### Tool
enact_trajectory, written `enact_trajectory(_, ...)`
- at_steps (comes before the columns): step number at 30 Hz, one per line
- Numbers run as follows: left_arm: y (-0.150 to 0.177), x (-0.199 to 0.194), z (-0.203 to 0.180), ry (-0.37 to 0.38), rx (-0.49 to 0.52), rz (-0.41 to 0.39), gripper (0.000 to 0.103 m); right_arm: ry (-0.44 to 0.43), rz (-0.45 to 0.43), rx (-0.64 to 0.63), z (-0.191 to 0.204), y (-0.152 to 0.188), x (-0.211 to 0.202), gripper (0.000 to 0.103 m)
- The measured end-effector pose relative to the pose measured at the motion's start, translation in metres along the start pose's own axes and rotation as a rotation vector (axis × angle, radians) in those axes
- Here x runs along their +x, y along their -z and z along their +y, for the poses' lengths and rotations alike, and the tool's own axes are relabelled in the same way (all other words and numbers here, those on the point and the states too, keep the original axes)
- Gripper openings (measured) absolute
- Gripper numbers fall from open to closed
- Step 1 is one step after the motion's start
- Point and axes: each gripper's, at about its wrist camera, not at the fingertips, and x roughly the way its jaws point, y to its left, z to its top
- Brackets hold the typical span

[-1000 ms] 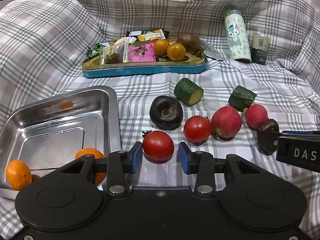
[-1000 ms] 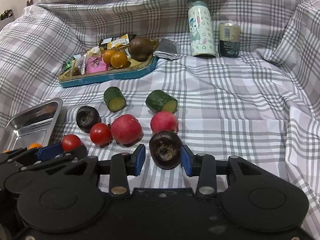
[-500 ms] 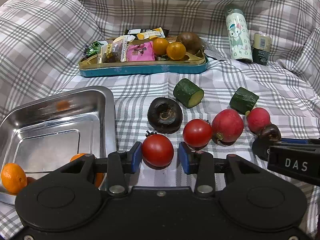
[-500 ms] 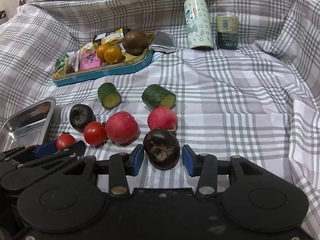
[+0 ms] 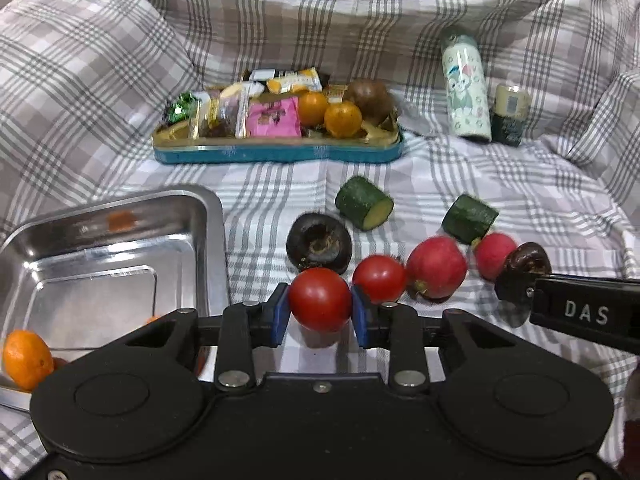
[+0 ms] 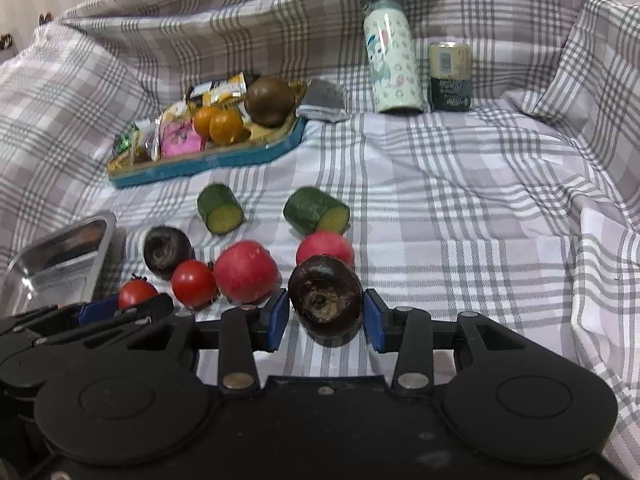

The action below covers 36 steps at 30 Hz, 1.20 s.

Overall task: Organize fruits
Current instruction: 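Grasp a red tomato with the left tool while the right tool grasps a dark brown fruit, then carry the tomato and dark brown fruit over the steel tray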

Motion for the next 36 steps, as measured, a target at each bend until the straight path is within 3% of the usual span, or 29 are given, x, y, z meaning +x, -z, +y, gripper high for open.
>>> enact_trajectory(12,-0.008,-0.048,0.032,-0.02,-0.028,-0.077,0.04,-0.015,-0.031,0.059,-0.011,-0.004,-0.005,0.042)
enact_trajectory(24,0.0,-0.088,0.104,-0.14,-0.122,-0.133,0.04,0.012,-0.052,0.033,-0.006,0.001,-0.007,0.042)
enact_trajectory(36,0.014,-0.081,0.17,-0.23,-0.223,-0.138,0.04,0.064,-0.033,-0.074,0.017,0.009,-0.012,0.042)
